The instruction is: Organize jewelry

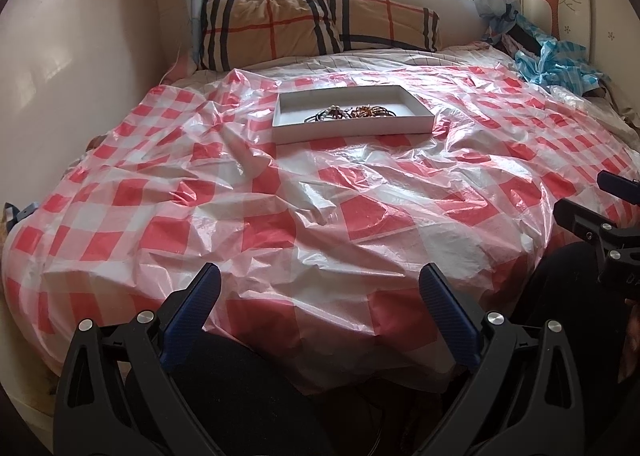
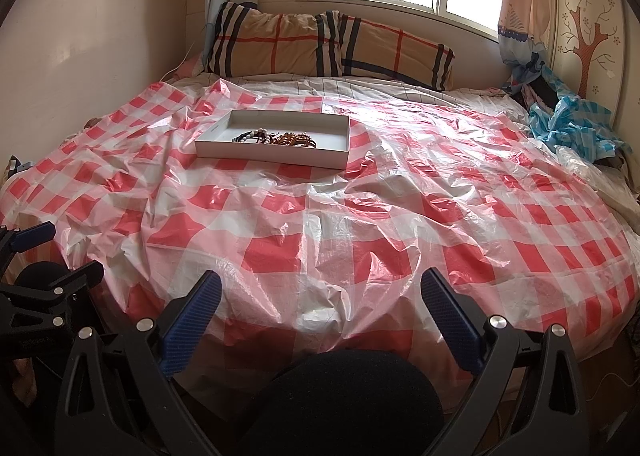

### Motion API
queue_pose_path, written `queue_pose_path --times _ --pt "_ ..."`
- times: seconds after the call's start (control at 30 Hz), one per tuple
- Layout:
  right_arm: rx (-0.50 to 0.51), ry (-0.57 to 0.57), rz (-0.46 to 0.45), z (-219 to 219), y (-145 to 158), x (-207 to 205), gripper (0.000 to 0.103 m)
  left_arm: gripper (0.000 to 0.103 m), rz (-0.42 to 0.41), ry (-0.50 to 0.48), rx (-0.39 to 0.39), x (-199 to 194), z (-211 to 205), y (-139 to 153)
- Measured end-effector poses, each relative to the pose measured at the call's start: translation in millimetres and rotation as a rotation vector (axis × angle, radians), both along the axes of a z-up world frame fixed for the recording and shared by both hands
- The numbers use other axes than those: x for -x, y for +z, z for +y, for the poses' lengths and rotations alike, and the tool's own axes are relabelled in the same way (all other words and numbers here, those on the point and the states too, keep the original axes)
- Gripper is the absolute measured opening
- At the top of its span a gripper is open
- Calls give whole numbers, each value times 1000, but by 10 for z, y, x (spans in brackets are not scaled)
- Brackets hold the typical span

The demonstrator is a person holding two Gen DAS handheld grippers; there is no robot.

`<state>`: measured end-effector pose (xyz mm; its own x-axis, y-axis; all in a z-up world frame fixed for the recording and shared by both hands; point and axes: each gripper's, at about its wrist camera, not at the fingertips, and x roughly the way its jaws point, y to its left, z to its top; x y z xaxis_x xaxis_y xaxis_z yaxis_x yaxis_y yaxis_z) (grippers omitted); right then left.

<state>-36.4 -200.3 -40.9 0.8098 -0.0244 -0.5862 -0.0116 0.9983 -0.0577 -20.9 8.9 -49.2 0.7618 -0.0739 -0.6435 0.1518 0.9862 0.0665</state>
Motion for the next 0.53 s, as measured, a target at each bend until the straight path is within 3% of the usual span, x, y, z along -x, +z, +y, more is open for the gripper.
queue_pose_path --times 0.4,0.53 --pt "0 0 0 -3 2 -3 96 95 12 -10 -97 1 -144 -74" --pt "1 0 0 -2 3 -3 96 95 11 -4 -79 1 -111 -62"
